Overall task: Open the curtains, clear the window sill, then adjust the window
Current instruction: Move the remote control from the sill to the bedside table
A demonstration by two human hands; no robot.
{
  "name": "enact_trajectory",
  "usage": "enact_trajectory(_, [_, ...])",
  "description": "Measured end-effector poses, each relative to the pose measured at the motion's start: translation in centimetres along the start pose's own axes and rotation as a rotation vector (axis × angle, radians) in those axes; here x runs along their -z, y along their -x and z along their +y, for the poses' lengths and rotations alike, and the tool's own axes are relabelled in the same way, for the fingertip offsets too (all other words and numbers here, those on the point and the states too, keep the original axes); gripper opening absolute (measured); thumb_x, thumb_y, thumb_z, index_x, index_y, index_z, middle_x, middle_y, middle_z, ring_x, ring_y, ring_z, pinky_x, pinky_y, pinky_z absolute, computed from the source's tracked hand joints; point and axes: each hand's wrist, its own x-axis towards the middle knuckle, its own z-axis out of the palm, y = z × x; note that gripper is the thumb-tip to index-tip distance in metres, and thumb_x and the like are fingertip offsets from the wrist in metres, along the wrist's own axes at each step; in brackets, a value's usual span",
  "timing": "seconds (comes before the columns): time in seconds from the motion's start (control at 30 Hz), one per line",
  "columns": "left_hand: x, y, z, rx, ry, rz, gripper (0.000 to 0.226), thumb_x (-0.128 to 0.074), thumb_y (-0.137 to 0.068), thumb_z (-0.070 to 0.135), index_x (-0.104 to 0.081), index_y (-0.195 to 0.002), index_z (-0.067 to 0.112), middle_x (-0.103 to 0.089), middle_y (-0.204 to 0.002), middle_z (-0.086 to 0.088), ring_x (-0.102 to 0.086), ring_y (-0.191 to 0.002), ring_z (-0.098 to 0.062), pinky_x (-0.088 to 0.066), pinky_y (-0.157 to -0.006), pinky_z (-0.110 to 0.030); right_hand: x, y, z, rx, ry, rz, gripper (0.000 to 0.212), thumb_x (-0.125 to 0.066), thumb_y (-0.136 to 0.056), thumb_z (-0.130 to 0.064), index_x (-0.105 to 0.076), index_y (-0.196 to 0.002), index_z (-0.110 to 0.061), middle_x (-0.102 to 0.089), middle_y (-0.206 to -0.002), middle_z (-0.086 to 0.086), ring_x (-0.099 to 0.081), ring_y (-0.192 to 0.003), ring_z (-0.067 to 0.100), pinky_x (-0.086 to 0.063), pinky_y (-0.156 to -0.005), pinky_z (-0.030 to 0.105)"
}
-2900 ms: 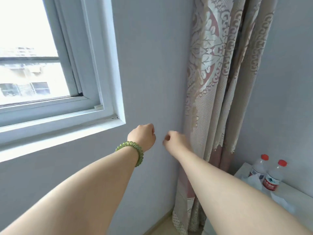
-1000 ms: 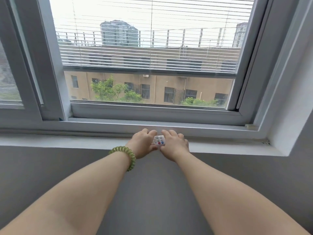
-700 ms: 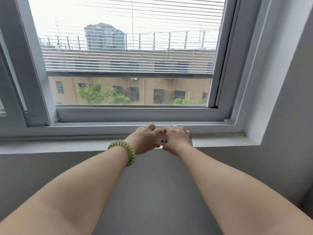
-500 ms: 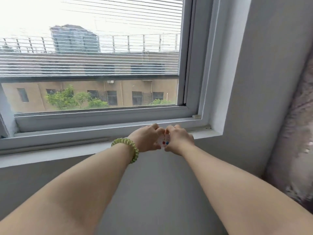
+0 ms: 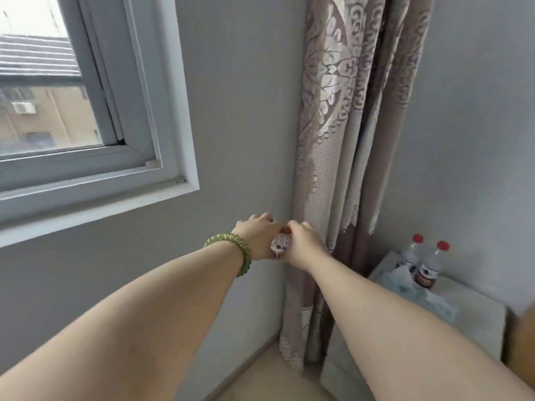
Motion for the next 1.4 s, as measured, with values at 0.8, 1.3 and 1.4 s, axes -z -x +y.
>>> enact_trajectory(0.8, [-20.8, -26.0, 28.8, -0.174, 0.107, -0.378, 0.044, -0.047, -0.093, 0.023, -0.038, -0.136, 0.017, -0.033, -0.142, -0.008, -0.038, -0.127, -0.032, -0.042, -0.1, -0.046, 4.2, -4.8, 43.7, -0.588, 0.073, -0.169, 0.042, -0.067, -0.08, -0.017, -0.047, -0.117, -0.012, -0.058, -0.119, 0.009, -0.054, -0.113, 0.03, -0.048, -0.081, 0.035])
enact_trajectory(1.3, [-33.9, -32.1, 30.4, 0.116, 0.341, -0.675, 0.042, -0.04, -0.096, 0.016, -0.034, -0.137, 0.006, -0.04, -0.137, -0.015, -0.049, -0.12, -0.031, -0.044, -0.093, -0.037, -4.1, -8.4, 52.1, -0.707, 0.089, -0.254, 0.042, -0.063, -0.084, -0.013, -0.044, -0.121, -0.011, -0.053, -0.12, 0.009, -0.049, -0.113, 0.027, -0.048, -0.078, 0.032])
enact_trajectory(1.4, [-35.2, -32.7, 30.5, 0.137, 0.346, -0.702, 0.036, -0.04, -0.095, 0.014, -0.04, -0.13, 0.005, -0.045, -0.131, -0.016, -0.052, -0.115, -0.032, -0.045, -0.088, -0.037, -5.0, -9.2, 52.8, -0.717, 0.124, -0.237, 0.042, -0.062, -0.085, -0.015, -0.044, -0.122, -0.014, -0.052, -0.12, 0.007, -0.046, -0.114, 0.025, -0.047, -0.082, 0.033])
